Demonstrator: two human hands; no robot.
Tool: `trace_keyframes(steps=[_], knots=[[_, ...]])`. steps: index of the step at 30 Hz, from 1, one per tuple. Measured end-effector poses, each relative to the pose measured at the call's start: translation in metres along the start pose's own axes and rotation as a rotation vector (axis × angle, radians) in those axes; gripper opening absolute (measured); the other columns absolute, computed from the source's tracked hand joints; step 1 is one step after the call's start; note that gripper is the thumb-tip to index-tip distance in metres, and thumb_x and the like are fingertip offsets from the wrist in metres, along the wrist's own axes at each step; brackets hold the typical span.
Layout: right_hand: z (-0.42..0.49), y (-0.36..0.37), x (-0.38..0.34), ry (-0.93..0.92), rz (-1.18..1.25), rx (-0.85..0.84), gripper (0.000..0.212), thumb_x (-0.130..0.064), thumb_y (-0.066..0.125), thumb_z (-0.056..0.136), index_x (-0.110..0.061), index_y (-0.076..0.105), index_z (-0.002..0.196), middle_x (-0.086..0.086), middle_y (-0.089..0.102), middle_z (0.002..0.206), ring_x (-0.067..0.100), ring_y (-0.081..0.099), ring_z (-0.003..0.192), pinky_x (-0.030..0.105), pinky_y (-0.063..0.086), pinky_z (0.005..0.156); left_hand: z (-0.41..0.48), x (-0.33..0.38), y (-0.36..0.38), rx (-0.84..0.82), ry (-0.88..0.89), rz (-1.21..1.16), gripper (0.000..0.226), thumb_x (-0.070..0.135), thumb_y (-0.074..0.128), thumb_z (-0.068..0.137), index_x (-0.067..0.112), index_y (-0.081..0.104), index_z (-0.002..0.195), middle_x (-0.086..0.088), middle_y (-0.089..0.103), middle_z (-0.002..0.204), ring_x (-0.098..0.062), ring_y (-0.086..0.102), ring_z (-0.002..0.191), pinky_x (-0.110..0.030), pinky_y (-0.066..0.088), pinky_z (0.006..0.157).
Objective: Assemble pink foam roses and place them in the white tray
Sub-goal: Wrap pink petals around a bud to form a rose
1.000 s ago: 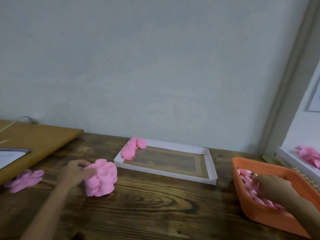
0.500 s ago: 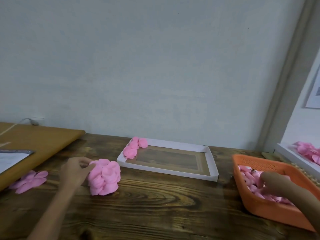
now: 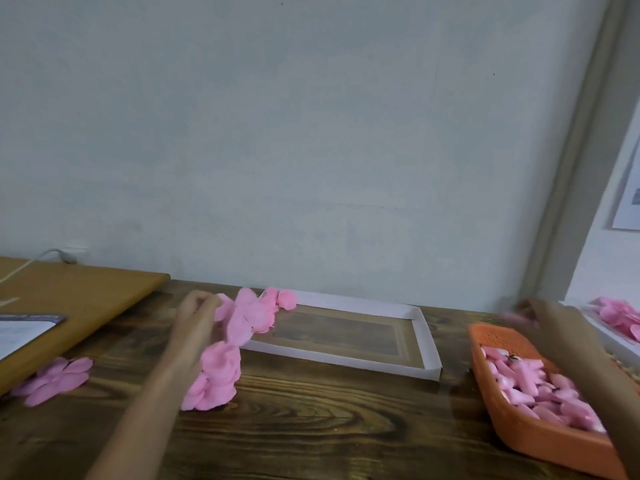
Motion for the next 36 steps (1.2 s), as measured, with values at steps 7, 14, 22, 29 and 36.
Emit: trace_keyframes(steps=[7, 14, 22, 29, 36], knots=[[-0.064, 0.1, -0.194, 0.006, 1.208, -0.237, 0.028, -0.041, 0.078, 0.092, -0.024, 0.073, 0.113, 0.003, 0.079, 0.094, 0.018, 0.076, 0.084, 0.028, 0.063, 0.078, -0.022, -0.025, 0.156, -0.465, 0.004, -0.128, 0.011, 0.005, 0.061, 0.092, 0.015, 0.063, 0.088, -0.016, 0.068, 0.091, -0.04, 0.065, 0.085, -0.04, 0.06, 0.066], [-0.1, 0.193, -0.209, 0.038, 1.353, -0.278, 0.016, -0.019, 0.077, 0.094, -0.012, 0.071, 0.107, 0.0, 0.078, 0.105, 0.016, 0.076, 0.098, 0.021, 0.06, 0.08, -0.038, -0.129, 0.156, -0.211, -0.116, -0.137, 0.015, 0.006, 0.071, 0.095, 0.006, 0.062, 0.107, -0.019, 0.072, 0.111, -0.027, 0.078, 0.09, -0.039, 0.066, 0.072], [-0.101, 0.204, -0.192, 0.021, 1.299, -0.233, 0.016, -0.012, 0.074, 0.095, -0.014, 0.071, 0.111, -0.006, 0.077, 0.11, 0.012, 0.074, 0.104, 0.025, 0.06, 0.084, -0.038, -0.141, 0.154, -0.27, -0.167, -0.105, 0.008, 0.002, 0.065, 0.097, -0.003, 0.059, 0.093, -0.02, 0.067, 0.104, -0.031, 0.07, 0.103, -0.03, 0.063, 0.075], [-0.104, 0.205, -0.197, -0.032, 1.309, -0.259, 0.015, -0.008, 0.072, 0.097, -0.013, 0.07, 0.111, -0.004, 0.077, 0.111, 0.015, 0.074, 0.105, 0.032, 0.062, 0.089, -0.04, -0.146, 0.161, -0.346, -0.145, -0.094, 0.014, 0.003, 0.066, 0.095, 0.002, 0.056, 0.084, -0.018, 0.063, 0.097, -0.027, 0.071, 0.097, -0.032, 0.063, 0.076], [-0.105, 0.204, -0.197, -0.04, 1.297, -0.246, 0.015, -0.009, 0.071, 0.098, -0.015, 0.069, 0.111, -0.008, 0.076, 0.11, 0.014, 0.075, 0.102, 0.029, 0.061, 0.083, -0.041, -0.146, 0.161, -0.35, -0.156, -0.166, 0.007, 0.0, 0.065, 0.095, 0.003, 0.061, 0.09, -0.014, 0.065, 0.113, -0.027, 0.068, 0.109, -0.033, 0.064, 0.076]])
Point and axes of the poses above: each hand's wrist, its own z-axis towards the middle knuckle, its own y-axis out of the palm, x = y × z, the point moved 10 cm from there along z, towards the middle knuckle
